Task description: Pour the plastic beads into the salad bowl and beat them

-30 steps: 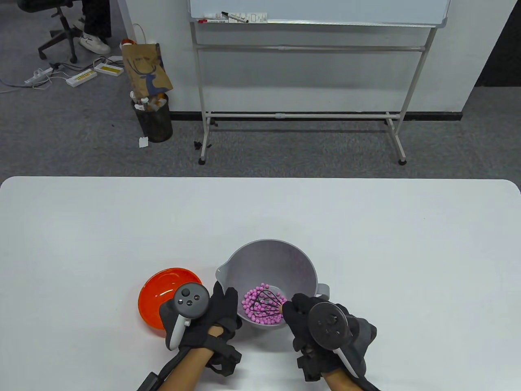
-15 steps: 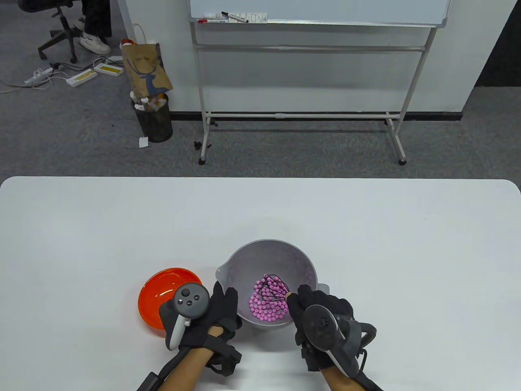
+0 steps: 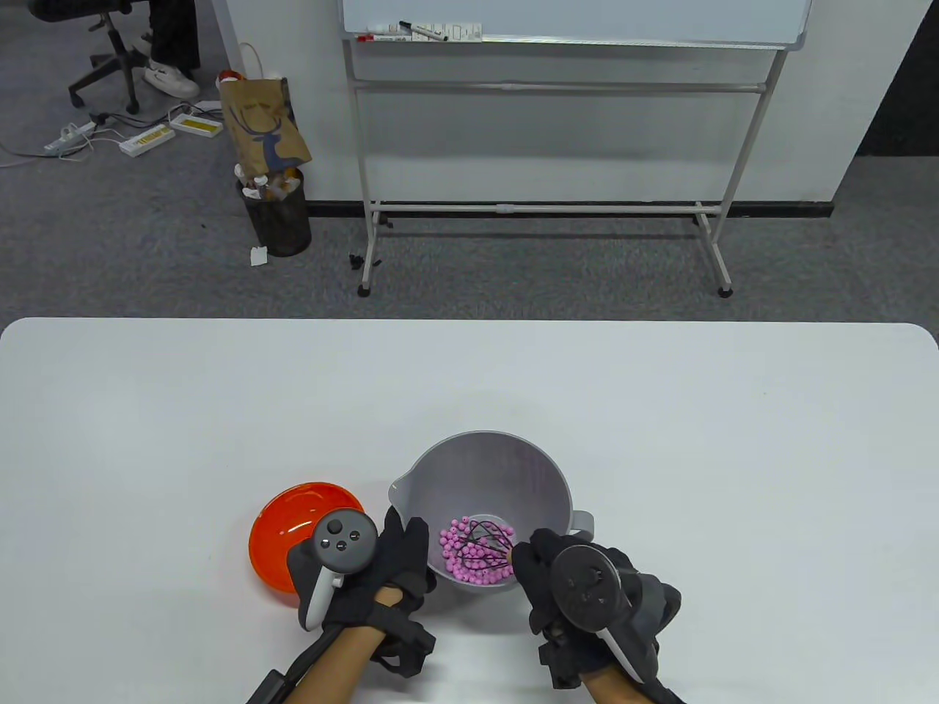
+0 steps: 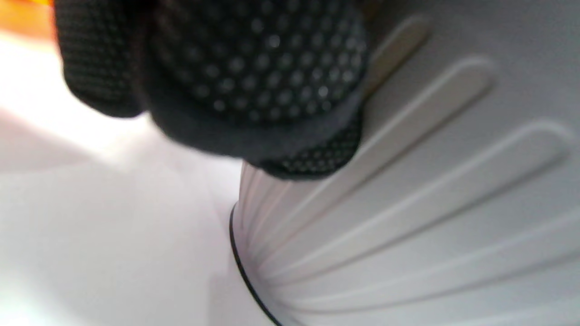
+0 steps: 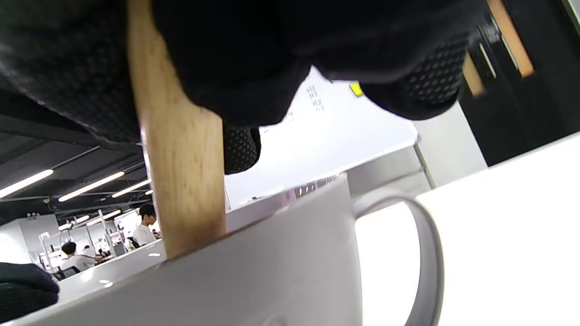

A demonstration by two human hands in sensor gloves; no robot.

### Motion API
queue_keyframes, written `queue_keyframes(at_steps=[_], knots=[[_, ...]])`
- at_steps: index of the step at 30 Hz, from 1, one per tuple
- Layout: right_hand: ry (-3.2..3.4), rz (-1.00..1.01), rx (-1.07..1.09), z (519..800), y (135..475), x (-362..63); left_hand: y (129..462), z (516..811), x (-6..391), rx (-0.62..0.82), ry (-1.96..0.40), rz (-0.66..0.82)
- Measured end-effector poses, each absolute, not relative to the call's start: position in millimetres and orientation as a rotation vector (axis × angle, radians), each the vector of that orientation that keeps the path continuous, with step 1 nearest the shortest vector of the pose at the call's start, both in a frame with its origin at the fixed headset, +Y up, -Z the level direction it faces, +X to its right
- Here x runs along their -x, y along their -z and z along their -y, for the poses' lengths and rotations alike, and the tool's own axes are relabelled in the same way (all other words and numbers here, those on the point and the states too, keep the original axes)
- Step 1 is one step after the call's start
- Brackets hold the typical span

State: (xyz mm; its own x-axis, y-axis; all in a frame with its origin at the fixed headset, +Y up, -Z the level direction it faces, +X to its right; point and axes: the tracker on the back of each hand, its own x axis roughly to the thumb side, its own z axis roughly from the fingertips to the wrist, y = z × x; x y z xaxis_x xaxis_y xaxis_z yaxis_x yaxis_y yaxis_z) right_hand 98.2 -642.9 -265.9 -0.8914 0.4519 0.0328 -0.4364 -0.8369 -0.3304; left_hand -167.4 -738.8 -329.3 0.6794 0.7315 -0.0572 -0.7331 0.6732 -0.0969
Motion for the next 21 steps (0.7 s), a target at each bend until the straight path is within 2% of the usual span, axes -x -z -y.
queue_keyframes(at_steps=[12, 16, 21], knots=[[-2.656, 0.572, 0.133, 658, 273, -103, 329, 739, 168, 0.116, -0.826, -0.016], [-2.744, 0.678, 0.149, 652, 269, -103, 329, 739, 168, 0.116, -0.828, -0.014], [-2.761, 0.683, 0.120, 642, 264, -103, 329, 739, 168, 0.115, -0.829, -0.015]])
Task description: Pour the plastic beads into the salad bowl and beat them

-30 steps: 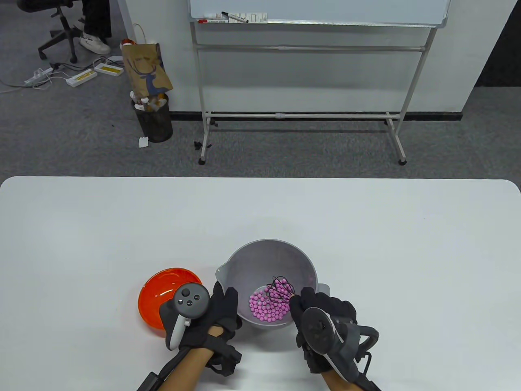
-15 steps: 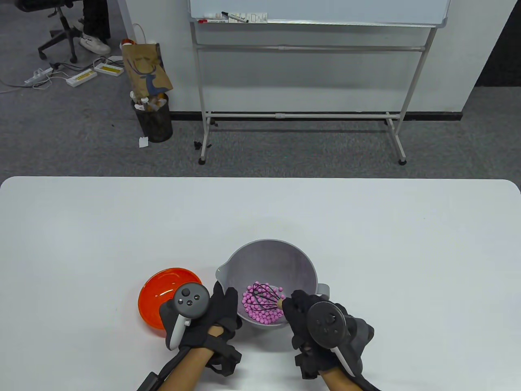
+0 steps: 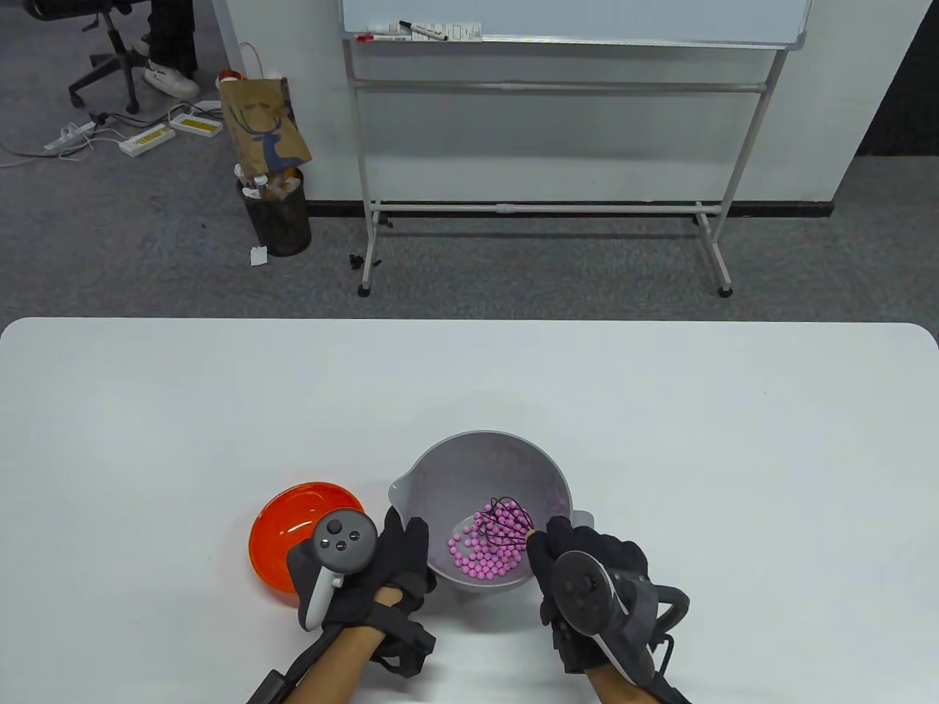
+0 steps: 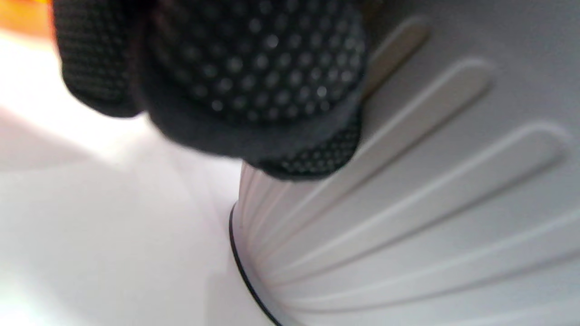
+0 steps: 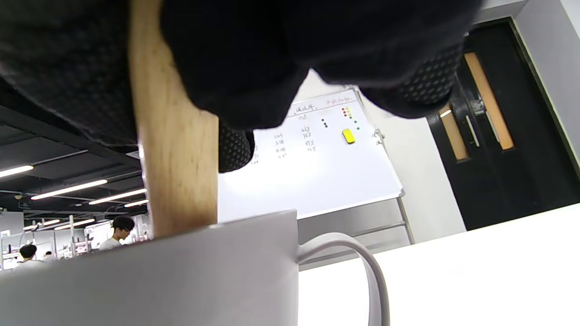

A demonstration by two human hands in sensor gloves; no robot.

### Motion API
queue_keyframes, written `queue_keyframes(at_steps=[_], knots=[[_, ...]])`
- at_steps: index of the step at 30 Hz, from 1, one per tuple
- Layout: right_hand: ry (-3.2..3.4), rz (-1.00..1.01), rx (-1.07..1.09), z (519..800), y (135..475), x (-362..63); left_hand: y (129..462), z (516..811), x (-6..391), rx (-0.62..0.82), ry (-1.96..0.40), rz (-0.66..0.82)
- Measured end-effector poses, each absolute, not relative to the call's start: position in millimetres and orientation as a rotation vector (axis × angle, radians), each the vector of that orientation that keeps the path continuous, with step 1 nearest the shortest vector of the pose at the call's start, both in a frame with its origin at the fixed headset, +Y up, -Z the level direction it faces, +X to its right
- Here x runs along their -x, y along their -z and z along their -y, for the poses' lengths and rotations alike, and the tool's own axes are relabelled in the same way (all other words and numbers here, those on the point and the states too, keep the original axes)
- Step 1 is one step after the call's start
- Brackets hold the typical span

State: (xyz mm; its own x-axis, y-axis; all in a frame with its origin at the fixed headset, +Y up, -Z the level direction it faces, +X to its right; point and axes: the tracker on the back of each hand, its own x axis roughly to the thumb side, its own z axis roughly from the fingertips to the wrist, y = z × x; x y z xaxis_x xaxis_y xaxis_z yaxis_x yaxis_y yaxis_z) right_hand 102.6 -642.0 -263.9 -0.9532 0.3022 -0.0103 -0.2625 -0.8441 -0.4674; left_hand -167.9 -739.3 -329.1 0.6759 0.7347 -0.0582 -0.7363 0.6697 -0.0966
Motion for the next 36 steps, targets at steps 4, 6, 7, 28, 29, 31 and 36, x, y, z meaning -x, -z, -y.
queue_keyframes(at_steps=[4, 6, 7, 28, 29, 31, 36], knots=[[-2.711, 0.577, 0.088, 636, 261, -104, 329, 739, 168, 0.114, -0.827, -0.014], [-2.664, 0.510, 0.073, 638, 262, -105, 329, 740, 168, 0.114, -0.828, -0.015], [-2.637, 0.477, 0.069, 641, 264, -104, 329, 740, 168, 0.113, -0.828, -0.015], [-2.777, 0.778, 0.108, 643, 264, -98, 329, 740, 168, 0.115, -0.828, -0.014], [-2.782, 0.772, 0.100, 641, 263, -98, 329, 740, 168, 0.115, -0.828, -0.015], [-2.788, 0.751, 0.083, 636, 260, -97, 329, 740, 167, 0.115, -0.828, -0.016], [-2.668, 0.515, 0.054, 634, 262, -101, 329, 740, 167, 0.116, -0.826, -0.016]])
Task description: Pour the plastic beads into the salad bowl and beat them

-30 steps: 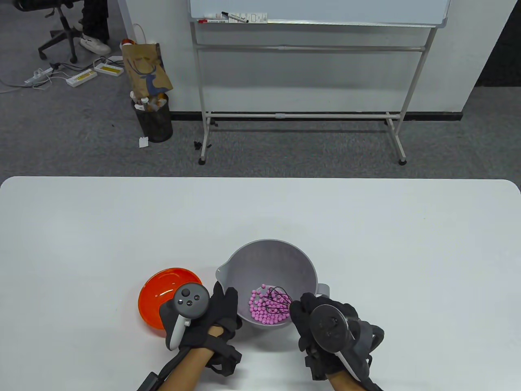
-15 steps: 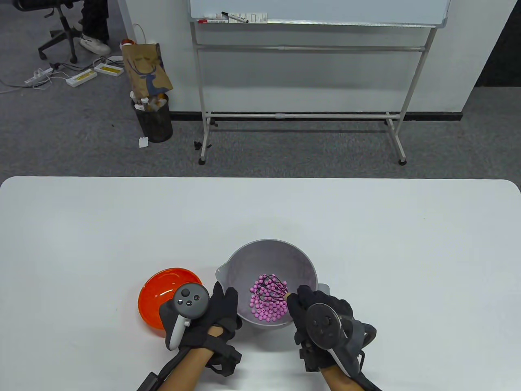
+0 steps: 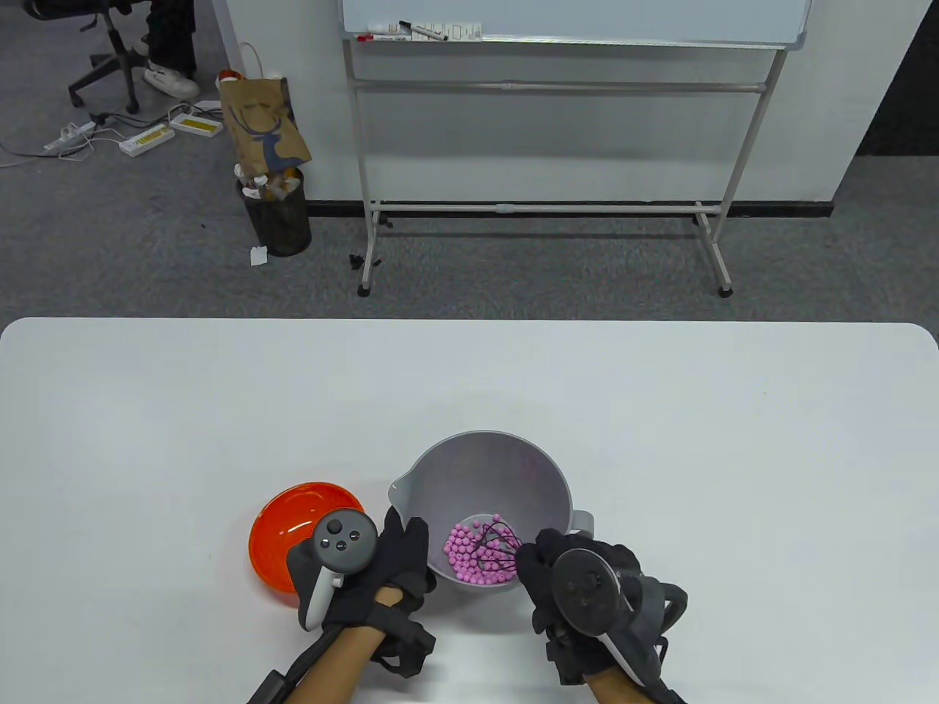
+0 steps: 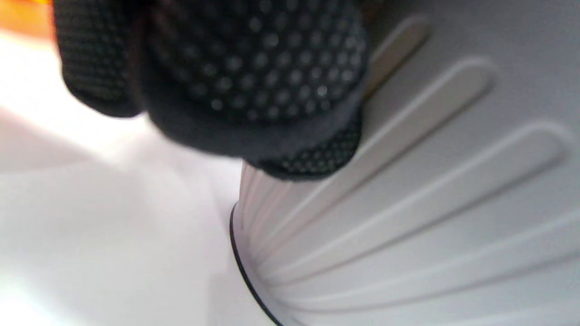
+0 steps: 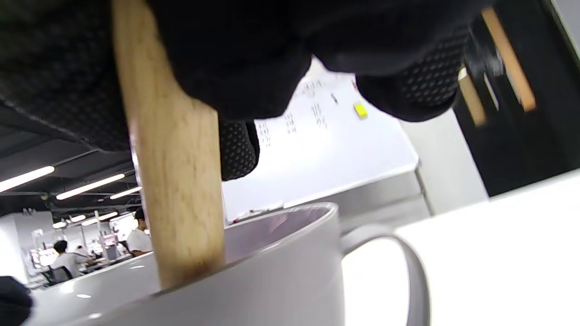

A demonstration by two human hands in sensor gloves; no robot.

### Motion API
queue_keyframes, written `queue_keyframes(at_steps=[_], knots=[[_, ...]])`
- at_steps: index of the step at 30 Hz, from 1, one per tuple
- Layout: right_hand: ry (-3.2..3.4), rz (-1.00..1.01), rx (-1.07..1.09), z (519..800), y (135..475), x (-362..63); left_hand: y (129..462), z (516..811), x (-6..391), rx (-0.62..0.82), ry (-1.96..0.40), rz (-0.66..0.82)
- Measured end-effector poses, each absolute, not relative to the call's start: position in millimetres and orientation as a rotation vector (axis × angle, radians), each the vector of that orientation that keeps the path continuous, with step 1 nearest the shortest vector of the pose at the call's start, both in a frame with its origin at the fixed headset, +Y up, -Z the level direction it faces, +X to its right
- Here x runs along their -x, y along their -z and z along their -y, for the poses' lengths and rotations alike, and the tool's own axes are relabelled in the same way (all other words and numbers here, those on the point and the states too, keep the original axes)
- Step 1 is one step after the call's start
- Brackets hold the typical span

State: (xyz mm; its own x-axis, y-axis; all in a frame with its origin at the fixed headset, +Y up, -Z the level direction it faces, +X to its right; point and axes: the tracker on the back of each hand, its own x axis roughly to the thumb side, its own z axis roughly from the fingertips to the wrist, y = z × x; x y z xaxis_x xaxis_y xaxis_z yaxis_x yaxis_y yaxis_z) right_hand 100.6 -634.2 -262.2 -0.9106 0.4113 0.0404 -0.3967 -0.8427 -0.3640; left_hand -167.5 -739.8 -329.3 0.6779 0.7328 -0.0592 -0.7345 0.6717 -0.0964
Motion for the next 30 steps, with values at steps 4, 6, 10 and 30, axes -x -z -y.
queue_keyframes(at_steps=[4, 6, 10, 30], knots=[[-2.594, 0.492, 0.084, 647, 269, -103, 329, 740, 168, 0.116, -0.826, -0.014], [-2.588, 0.516, 0.105, 655, 273, -103, 329, 740, 168, 0.116, -0.827, -0.014], [-2.612, 0.595, 0.122, 659, 275, -102, 329, 740, 168, 0.116, -0.826, -0.013], [-2.741, 0.636, 0.019, 633, 260, -97, 330, 740, 168, 0.113, -0.822, -0.015]])
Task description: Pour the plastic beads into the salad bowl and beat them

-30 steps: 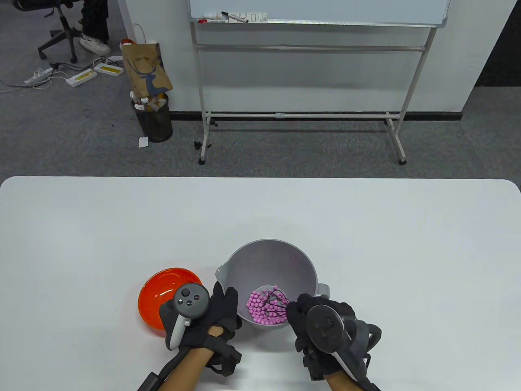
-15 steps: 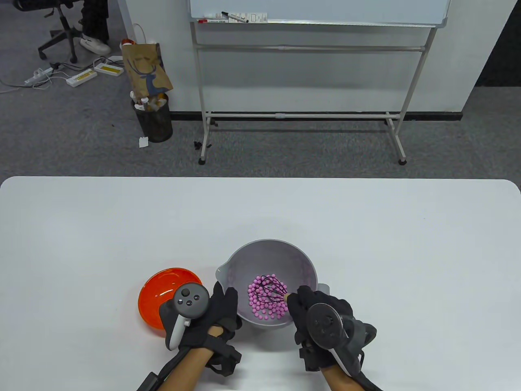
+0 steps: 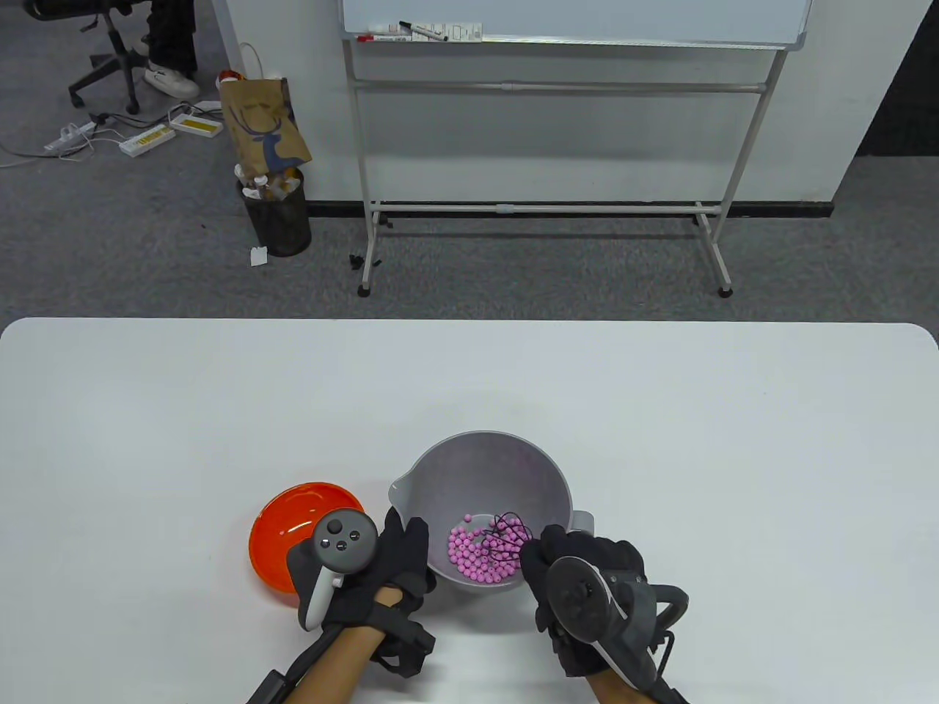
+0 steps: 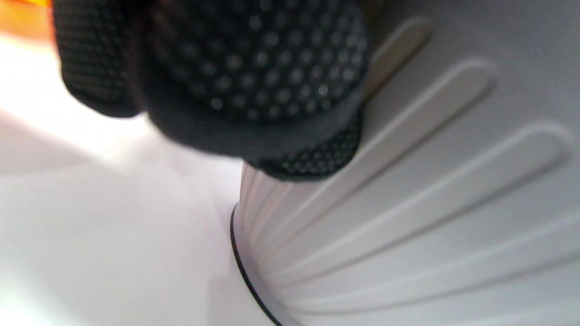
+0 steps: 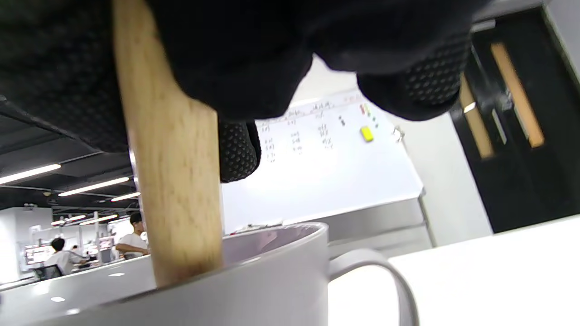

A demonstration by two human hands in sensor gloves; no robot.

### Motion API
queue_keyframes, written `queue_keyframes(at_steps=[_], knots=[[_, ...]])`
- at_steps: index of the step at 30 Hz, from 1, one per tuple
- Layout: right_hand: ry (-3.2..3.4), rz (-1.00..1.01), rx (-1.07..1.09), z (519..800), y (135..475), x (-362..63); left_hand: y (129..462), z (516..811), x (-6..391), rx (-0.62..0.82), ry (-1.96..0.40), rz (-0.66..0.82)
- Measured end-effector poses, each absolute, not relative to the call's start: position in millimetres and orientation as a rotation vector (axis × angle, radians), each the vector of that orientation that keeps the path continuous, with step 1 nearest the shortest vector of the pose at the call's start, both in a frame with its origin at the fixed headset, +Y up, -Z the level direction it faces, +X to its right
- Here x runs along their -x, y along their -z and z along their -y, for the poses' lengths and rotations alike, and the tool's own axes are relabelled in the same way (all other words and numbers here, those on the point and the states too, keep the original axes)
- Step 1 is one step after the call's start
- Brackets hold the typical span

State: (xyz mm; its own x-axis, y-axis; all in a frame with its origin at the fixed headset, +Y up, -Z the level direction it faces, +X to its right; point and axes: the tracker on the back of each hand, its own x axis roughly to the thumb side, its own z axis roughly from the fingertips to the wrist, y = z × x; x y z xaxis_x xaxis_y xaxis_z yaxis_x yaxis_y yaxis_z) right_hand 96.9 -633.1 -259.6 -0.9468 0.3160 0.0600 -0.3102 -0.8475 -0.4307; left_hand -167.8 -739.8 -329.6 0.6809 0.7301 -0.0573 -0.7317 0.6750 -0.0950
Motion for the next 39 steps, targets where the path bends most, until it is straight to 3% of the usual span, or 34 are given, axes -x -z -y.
queue_keyframes(at_steps=[4, 10, 22, 31, 39], knots=[[-2.639, 0.543, 0.013, 643, 267, -98, 330, 740, 168, 0.112, -0.821, -0.015], [-2.655, 0.641, 0.085, 657, 274, -99, 330, 740, 168, 0.111, -0.822, -0.015], [-2.835, 0.793, 0.077, 641, 262, -93, 330, 740, 168, 0.109, -0.821, -0.015], [-2.691, 0.529, 0.018, 639, 261, -98, 330, 740, 168, 0.110, -0.822, -0.015], [-2.639, 0.587, 0.097, 657, 274, -101, 330, 740, 168, 0.109, -0.821, -0.014]])
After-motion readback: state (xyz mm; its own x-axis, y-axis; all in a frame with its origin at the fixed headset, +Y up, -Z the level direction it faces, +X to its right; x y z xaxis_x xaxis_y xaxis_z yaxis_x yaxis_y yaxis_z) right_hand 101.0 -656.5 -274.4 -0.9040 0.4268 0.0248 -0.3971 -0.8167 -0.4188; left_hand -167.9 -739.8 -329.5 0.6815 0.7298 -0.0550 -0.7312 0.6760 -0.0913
